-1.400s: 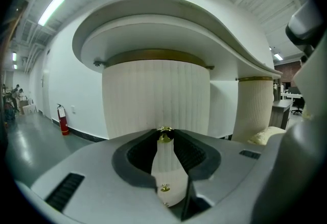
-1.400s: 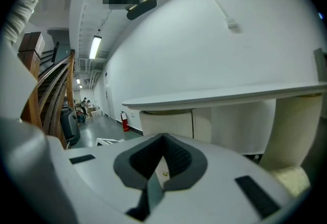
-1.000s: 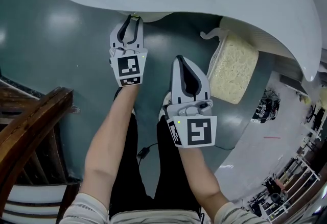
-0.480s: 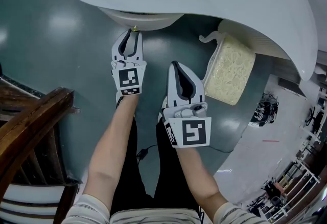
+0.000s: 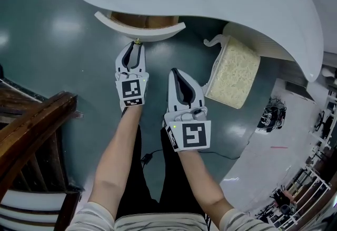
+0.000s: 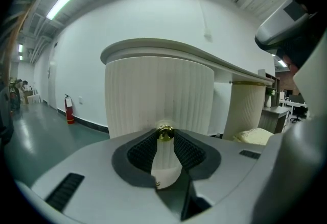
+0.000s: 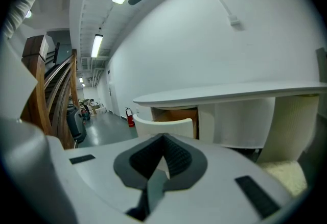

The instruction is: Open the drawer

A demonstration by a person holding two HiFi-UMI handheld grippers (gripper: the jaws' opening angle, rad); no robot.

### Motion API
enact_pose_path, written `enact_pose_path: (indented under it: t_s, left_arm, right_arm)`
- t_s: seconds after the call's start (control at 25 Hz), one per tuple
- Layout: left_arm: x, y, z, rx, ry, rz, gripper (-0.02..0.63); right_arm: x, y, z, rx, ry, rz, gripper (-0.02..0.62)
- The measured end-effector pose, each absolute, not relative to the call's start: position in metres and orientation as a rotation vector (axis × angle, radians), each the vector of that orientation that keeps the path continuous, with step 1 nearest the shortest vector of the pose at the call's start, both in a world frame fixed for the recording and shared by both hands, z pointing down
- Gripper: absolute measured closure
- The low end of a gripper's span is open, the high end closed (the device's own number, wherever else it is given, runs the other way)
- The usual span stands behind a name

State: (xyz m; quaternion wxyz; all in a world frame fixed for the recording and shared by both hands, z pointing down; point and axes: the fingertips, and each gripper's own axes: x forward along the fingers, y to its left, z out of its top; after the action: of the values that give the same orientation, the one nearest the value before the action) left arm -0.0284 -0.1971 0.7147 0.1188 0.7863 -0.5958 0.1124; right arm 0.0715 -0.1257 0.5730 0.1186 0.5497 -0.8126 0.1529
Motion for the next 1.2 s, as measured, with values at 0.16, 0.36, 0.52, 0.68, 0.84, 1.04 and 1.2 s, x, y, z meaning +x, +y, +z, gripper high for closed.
enact_pose_path:
  t_s: [0.16,0.36,0.52,0.68,0.84,1.04,1.2]
  left_arm:
    - [-0.031,-0.191,0.716,2.289,-1.737,0.335,0.500]
    - [-0.032,-0.185,0.715,2.271,-1.732,0.349,0.500]
    - [-0.031,-0.183,0.715,2.258,-1.724,0.365,0.500]
    - [-0.032,-0.180,0.716,2.256,-1.714,0.374,0.500]
    - [-0.032,-0.174,0.717,2.258,-1.701,0.389,0.500]
    - [-0.035,-0.164,0.716,2.264,-1.683,0.424,0.500]
    - [-0.036,-0.156,0.716,2.257,-1.671,0.435,0.502]
  right_arm:
    - [0.070,-0.118,0.573,1.596,-2.371,0.457,0.581]
    - [0.065,-0.115,0.569,1.574,-2.379,0.447,0.581]
    - [0.065,-0.118,0.569,1.575,-2.370,0.462,0.581]
    - [0.061,-0.117,0.573,1.561,-2.364,0.476,0.581]
    - [0.060,-0.112,0.576,1.553,-2.358,0.494,0.581]
    - [0.052,-0.111,0.572,1.543,-2.365,0.491,0.581]
    - [0.052,-0.111,0.573,1.542,-2.359,0.497,0.581]
